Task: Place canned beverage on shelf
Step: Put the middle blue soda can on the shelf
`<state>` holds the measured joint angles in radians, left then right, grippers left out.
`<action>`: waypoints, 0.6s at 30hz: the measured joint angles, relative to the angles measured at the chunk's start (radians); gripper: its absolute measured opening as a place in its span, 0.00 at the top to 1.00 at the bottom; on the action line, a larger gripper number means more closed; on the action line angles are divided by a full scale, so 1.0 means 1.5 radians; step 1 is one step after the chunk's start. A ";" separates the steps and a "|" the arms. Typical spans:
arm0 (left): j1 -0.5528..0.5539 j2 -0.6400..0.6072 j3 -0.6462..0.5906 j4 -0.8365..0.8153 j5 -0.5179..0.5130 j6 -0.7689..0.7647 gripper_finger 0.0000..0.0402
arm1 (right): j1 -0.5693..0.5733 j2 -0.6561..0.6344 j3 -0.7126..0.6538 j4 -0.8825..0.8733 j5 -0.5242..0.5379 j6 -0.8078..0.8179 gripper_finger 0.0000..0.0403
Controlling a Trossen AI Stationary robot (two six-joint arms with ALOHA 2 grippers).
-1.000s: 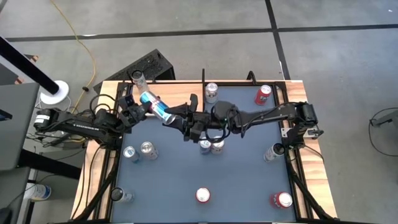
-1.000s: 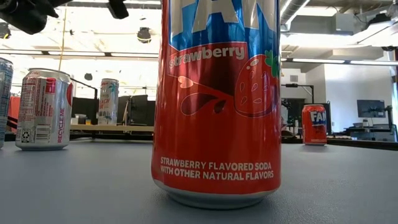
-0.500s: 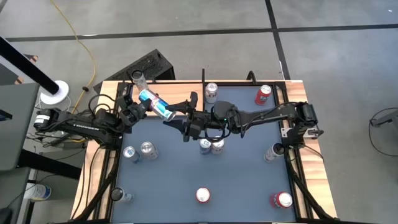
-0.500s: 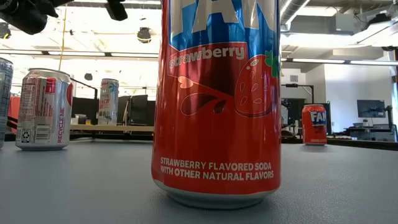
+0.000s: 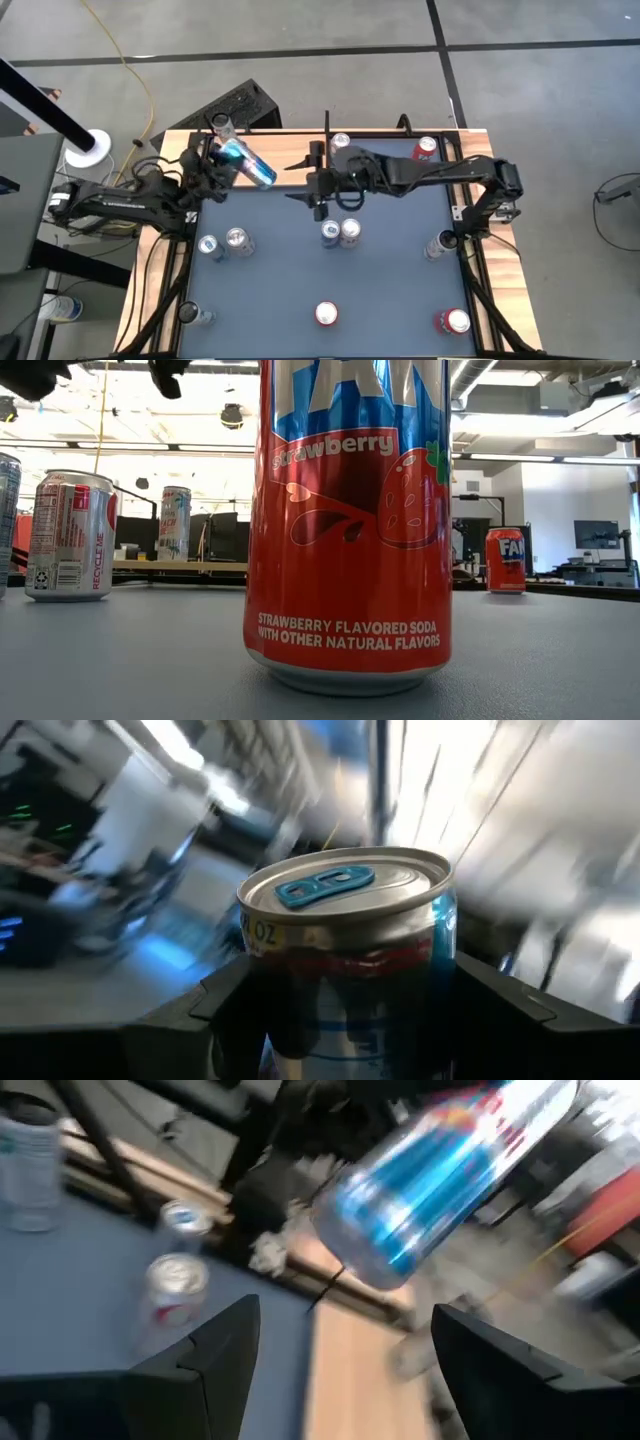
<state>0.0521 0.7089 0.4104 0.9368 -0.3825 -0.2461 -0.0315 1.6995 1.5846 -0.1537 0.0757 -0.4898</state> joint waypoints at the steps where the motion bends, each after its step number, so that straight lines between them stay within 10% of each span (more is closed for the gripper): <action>1: 0.005 -0.016 0.015 -0.071 0.001 0.016 0.42 | -0.008 -0.005 0.000 -0.021 -0.018 0.015 0.28; 9: 0.053 -0.030 0.208 -0.644 -0.003 0.145 0.42 | -0.069 -0.027 0.001 -0.097 -0.087 0.110 0.28; 18: 0.070 0.030 0.224 -0.733 0.186 0.300 0.42 | -0.077 0.007 0.001 0.021 -0.184 0.136 0.28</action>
<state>0.1567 0.7532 0.7470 -0.1630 -0.1034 0.2043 -0.1474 1.7103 1.5856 -0.1215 -0.2010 -0.2855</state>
